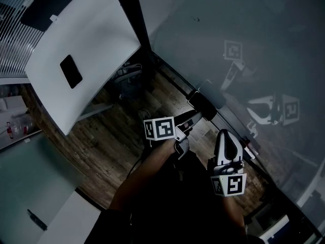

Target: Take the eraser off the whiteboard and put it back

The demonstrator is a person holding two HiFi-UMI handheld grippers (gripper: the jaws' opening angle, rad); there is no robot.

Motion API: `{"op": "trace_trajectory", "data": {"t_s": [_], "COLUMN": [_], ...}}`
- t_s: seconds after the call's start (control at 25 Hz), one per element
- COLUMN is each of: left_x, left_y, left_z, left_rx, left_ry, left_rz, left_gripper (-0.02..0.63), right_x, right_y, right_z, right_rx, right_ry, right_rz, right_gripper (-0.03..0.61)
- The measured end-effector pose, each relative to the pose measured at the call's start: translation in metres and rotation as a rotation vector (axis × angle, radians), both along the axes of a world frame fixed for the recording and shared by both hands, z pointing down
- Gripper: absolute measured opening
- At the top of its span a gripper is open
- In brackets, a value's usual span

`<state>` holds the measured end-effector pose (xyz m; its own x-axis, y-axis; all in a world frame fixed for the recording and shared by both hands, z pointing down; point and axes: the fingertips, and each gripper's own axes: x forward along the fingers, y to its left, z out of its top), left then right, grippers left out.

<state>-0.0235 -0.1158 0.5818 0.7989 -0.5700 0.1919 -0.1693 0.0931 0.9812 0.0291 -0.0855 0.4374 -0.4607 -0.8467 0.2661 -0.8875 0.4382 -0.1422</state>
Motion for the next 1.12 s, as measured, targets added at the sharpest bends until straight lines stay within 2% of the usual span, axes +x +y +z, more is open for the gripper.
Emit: {"op": "trace_trajectory", "data": {"t_s": [0.56,0.88,1.12], "left_x": [-0.011,-0.020,-0.024], "left_y": [0.008,0.015,0.023], "left_z": [-0.004,-0.012,-0.031], "left_rx": [0.012,0.048,0.103], "left_ry": [0.005,-0.082,-0.168], "left_rz": [-0.006,-0.026,-0.035], "left_gripper": [0.195,0.190,0.114], "right_x": [-0.013,-0.013,-0.010], "right_y": [0.003,0.012,0.020], "right_z": [-0.005,-0.015,-0.032], "right_rx": [0.006,0.025,0.054], "right_ry": [-0.008,-0.021,-0.053], "right_rz": [-0.004,-0.006,-0.002], "right_gripper": [0.015,0.015,0.015]}}
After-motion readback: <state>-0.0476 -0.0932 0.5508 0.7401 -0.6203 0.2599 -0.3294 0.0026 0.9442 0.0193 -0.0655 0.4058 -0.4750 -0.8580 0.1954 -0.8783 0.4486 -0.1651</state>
